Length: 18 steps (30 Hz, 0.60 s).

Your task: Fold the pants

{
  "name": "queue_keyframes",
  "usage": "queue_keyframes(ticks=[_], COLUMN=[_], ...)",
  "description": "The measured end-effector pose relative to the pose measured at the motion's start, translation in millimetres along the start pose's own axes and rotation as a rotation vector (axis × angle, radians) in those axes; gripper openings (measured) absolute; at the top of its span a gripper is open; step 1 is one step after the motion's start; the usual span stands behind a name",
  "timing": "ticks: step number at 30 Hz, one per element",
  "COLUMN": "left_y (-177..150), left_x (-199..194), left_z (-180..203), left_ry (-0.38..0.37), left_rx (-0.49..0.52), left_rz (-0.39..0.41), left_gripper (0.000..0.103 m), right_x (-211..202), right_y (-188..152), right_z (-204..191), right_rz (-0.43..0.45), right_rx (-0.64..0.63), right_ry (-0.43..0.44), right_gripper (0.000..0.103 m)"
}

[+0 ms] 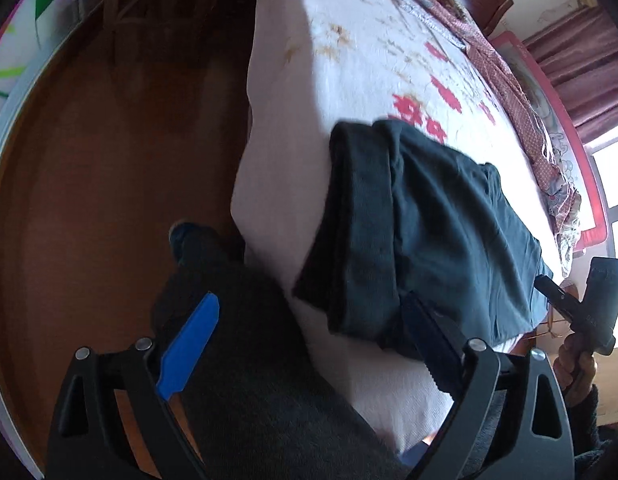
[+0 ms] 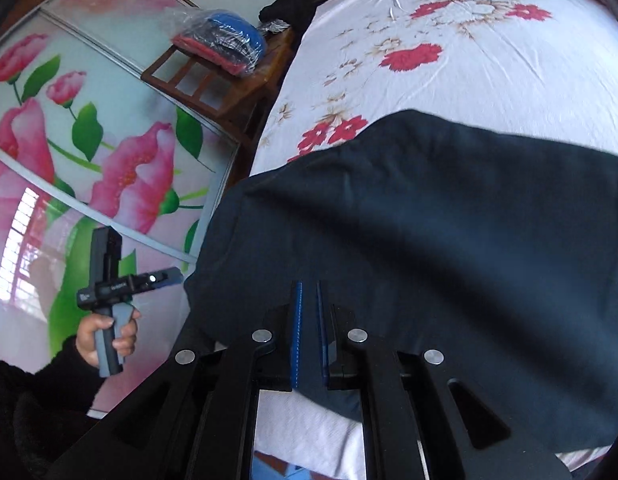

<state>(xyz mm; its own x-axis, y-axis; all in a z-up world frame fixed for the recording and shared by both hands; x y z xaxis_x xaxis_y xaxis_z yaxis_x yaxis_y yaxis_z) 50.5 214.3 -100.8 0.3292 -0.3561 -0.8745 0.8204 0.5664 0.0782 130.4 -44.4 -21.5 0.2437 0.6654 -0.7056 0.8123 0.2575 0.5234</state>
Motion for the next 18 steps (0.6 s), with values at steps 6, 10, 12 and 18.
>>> queue_keyframes(ticks=[6,10,12,18], left_y=[-15.7,-2.2,1.3,0.9], left_x=[19.3,14.9,16.7,3.7], left_z=[8.9,10.3,6.6,15.9], left_ry=[-0.165,-0.236,-0.245,-0.318], left_rx=[-0.200,-0.279,-0.309,-0.363], left_rz=[-0.004,0.044,0.059,0.112], left_gripper=[0.086,0.041,0.025,0.010], right_x=[-20.2,-37.3,-39.7,-38.4], right_y=[-1.6,-7.2,-16.3,-42.6], right_z=[-16.4,-12.6,-6.9,4.5], right_rz=[0.047,0.069,0.052,0.003], right_rx=[-0.022,-0.017,-0.015,-0.002], right_ry=[-0.014,-0.052,-0.103,-0.170], right_gripper=[0.006,0.006,0.006,0.006])
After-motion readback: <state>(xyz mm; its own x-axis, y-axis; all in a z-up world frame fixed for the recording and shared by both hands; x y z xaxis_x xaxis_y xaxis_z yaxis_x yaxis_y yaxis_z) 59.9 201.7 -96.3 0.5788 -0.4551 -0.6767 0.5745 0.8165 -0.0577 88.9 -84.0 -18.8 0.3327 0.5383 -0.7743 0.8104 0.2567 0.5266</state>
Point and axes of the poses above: each gripper's, at about its wrist camera, not at the fingertips, and x roughly the way its jaws point, z to its right, y to its top, the point moved 10 cm from there along x, roughly the way its jaws point, and after that the axes turned 15 degrees about -x, right-handed, at the moved point
